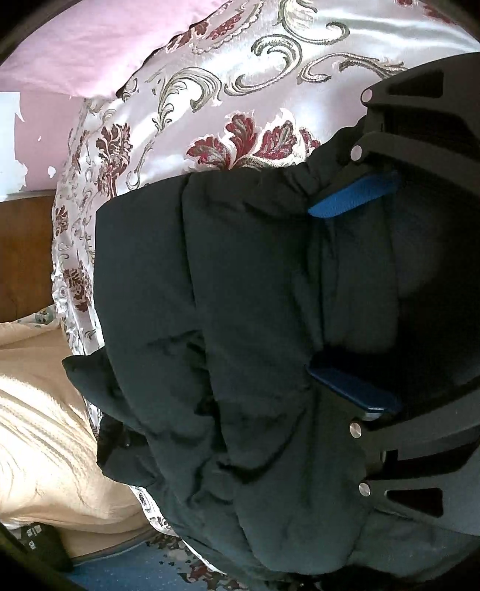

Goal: Fold large clothes

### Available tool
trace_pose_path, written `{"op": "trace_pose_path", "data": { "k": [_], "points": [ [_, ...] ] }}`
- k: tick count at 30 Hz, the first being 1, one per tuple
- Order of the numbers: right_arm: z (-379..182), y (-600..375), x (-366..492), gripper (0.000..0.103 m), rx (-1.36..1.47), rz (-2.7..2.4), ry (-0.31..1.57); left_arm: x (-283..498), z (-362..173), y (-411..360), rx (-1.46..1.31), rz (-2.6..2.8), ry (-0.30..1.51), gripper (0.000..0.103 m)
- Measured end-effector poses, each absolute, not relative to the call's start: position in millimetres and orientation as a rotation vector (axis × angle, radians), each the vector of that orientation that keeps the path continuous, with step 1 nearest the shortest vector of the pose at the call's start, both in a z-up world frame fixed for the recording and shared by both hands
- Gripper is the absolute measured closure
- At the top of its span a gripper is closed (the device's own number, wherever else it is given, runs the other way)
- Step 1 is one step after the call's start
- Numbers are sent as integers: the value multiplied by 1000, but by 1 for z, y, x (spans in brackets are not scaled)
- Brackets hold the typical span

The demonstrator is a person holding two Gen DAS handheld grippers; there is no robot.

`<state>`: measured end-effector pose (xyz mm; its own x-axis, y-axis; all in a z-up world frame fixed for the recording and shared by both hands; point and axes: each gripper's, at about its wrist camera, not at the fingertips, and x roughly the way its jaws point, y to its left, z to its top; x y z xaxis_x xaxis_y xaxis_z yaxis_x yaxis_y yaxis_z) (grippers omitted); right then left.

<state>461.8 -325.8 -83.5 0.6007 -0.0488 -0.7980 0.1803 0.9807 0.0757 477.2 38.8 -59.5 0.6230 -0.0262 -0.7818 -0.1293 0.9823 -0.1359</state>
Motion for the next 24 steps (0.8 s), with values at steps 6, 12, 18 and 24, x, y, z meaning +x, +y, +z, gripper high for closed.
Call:
{"op": "trace_pose_path", "data": {
  "k": [6, 12, 18, 24],
  "points": [
    [-72, -320, 450, 16, 134, -134, 886, 460, -50, 53, -274, 46, 918, 38],
    [-44, -298, 422, 15, 148, -101, 845, 413, -25, 71, -328, 38, 870, 20],
    [-23, -227, 409, 14, 47, 32, 830, 351, -16, 121, -440, 118, 890, 14],
    [-16, -153, 400, 14, -47, 151, 827, 305, -22, 189, -631, 211, 918, 4]
  ]
}}
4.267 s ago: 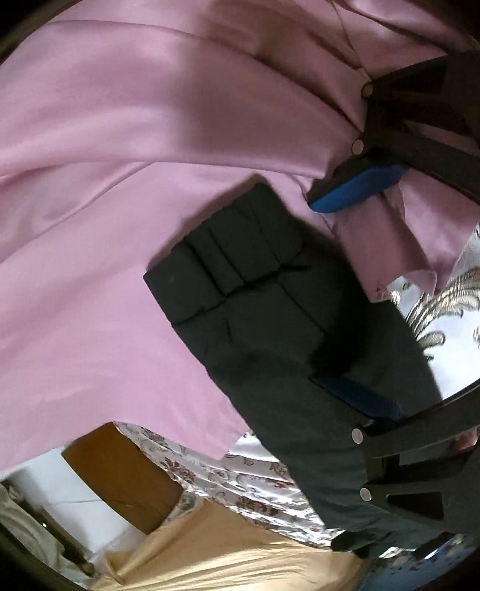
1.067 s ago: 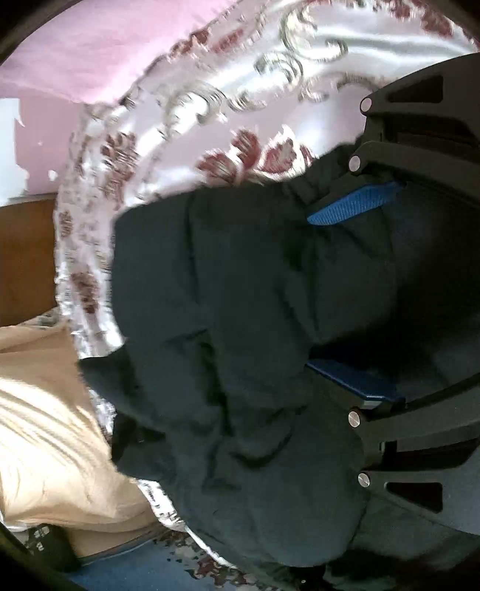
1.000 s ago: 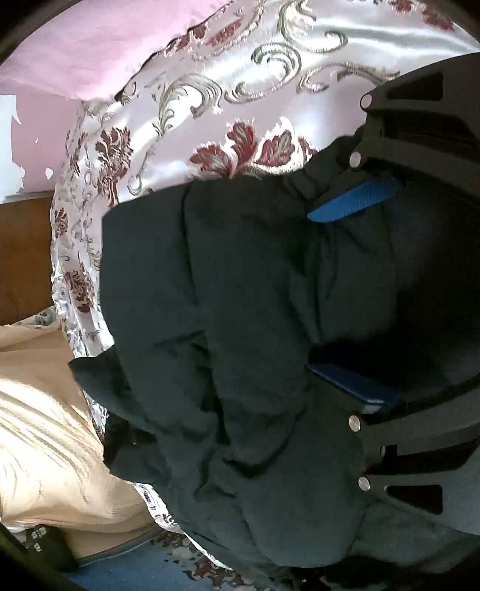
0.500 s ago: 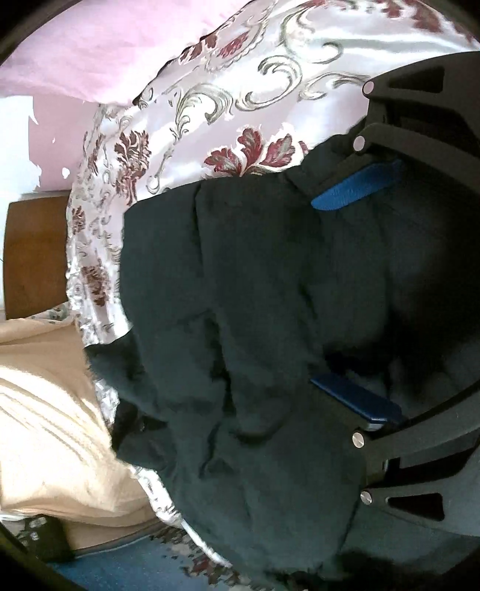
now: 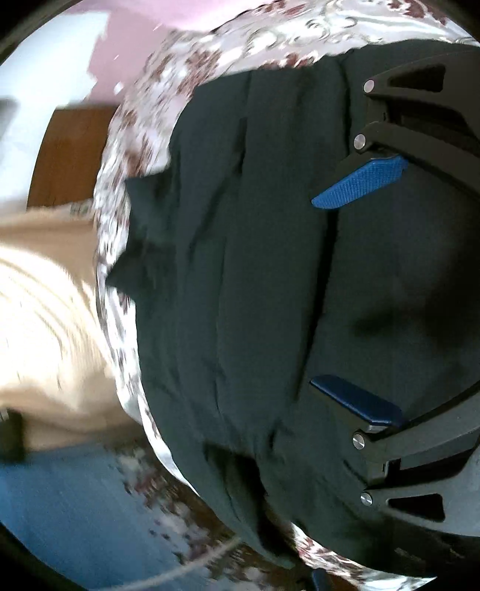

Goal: Fold large clothes

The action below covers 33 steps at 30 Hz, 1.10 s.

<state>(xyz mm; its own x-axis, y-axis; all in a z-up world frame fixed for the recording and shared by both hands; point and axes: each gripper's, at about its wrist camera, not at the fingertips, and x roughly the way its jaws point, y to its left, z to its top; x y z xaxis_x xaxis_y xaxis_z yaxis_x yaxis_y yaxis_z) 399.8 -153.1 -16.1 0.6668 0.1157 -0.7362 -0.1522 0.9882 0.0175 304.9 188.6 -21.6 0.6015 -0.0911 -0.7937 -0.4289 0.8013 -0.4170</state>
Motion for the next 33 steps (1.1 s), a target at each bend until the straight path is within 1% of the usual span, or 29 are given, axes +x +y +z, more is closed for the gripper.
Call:
{"op": "trace_pose_path", "data": {
  "k": [3, 7, 11, 14, 19, 23, 25, 28, 30, 31, 33],
  "points": [
    [-14, -121, 395, 14, -95, 188, 822, 288, -30, 227, -768, 280, 894, 2],
    [-10, -94, 396, 14, -142, 195, 802, 283, -52, 269, -918, 356, 882, 2],
    [-5, -74, 402, 14, -178, 168, 742, 282, -71, 297, -980, 399, 842, 2],
    [-5, -64, 421, 14, -186, 152, 737, 283, -86, 317, -1056, 419, 799, 2],
    [-17, -48, 445, 14, -193, 130, 750, 282, -108, 342, -1169, 447, 738, 2],
    [-41, -53, 455, 14, -157, 118, 779, 278, -121, 352, -1256, 447, 687, 4],
    [-50, -55, 452, 13, -147, 116, 760, 275, -124, 356, -1297, 446, 651, 5],
    [-52, -52, 448, 12, -173, 96, 739, 269, -127, 359, -1321, 460, 621, 14],
    [-49, -48, 449, 12, -194, 91, 732, 267, -129, 362, -1314, 475, 611, 27],
    [-47, -46, 449, 12, -198, 96, 730, 265, -128, 362, -1310, 481, 608, 31],
    [-42, -44, 452, 12, -199, 118, 724, 260, -128, 364, -1306, 493, 599, 43]
  ]
}}
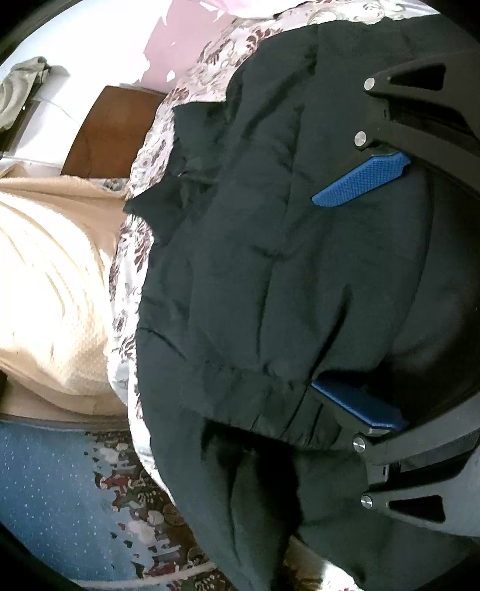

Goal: Fold large clothes

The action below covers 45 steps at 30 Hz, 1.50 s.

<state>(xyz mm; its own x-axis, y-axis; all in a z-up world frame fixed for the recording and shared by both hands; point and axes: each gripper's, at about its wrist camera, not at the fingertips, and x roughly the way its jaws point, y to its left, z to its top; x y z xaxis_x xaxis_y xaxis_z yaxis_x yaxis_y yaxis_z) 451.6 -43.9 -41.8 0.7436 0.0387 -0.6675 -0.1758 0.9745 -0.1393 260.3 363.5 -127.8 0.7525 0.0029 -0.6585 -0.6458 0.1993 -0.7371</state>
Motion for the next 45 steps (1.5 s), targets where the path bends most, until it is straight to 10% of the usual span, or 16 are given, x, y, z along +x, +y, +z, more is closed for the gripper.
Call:
{"op": "trace_pose_path", "data": {
  "k": [12, 45],
  "points": [
    [-55, -26, 459, 8, -279, 130, 755, 250, -98, 364, -1164, 478, 446, 90],
    [33, -142, 372, 7, -127, 250, 738, 299, 75, 172, -347, 176, 370, 95]
  ]
}}
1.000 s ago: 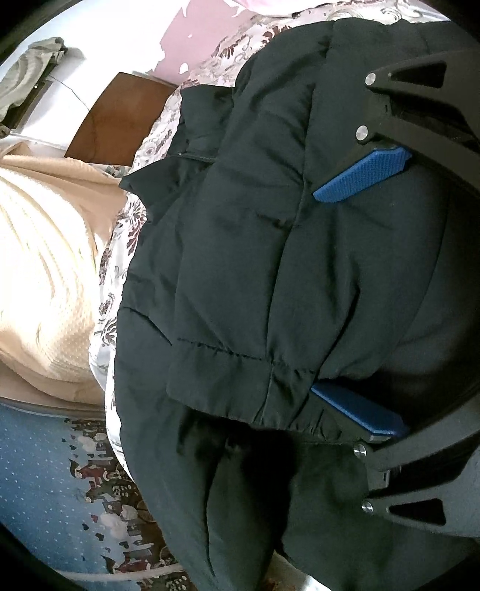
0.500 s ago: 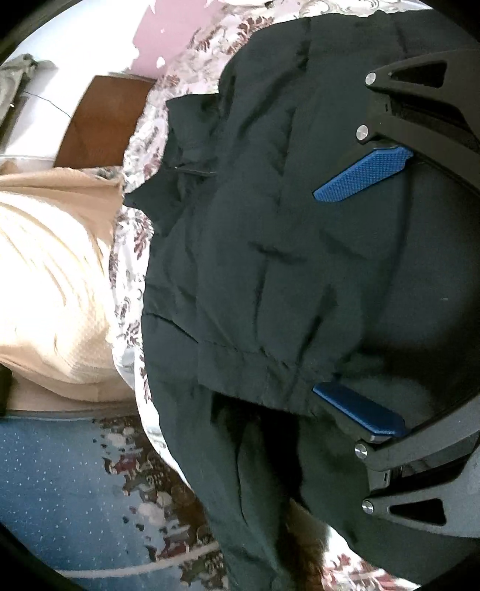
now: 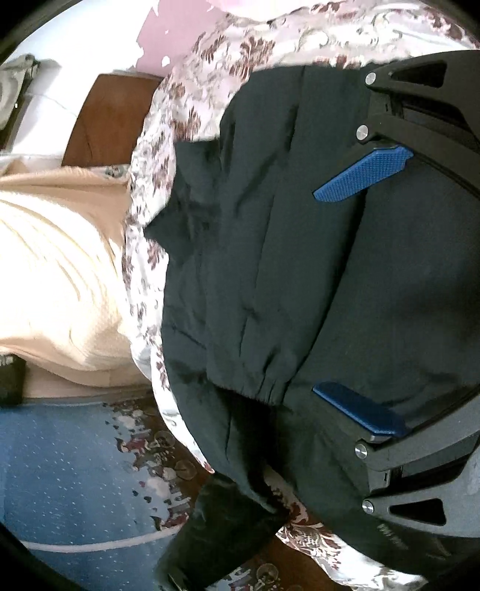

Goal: Fold large clothes

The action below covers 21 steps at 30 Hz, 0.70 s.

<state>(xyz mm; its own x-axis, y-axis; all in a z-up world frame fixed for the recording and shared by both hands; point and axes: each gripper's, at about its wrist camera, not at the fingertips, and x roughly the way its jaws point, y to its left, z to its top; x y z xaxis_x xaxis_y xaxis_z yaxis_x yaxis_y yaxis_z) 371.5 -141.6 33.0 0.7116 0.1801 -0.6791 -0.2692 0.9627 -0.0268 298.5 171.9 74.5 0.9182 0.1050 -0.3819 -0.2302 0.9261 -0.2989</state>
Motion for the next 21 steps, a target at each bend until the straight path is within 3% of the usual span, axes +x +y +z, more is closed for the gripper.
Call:
{"op": "trace_pose_path", "data": {
  "k": [10, 21],
  "points": [
    [32, -250, 352, 7, -29, 118, 715, 341, 87, 25, -147, -28, 421, 96],
    [-21, -366, 340, 7, 279, -4, 720, 372, 58, -94, -2, -203, 529, 95]
  ]
}}
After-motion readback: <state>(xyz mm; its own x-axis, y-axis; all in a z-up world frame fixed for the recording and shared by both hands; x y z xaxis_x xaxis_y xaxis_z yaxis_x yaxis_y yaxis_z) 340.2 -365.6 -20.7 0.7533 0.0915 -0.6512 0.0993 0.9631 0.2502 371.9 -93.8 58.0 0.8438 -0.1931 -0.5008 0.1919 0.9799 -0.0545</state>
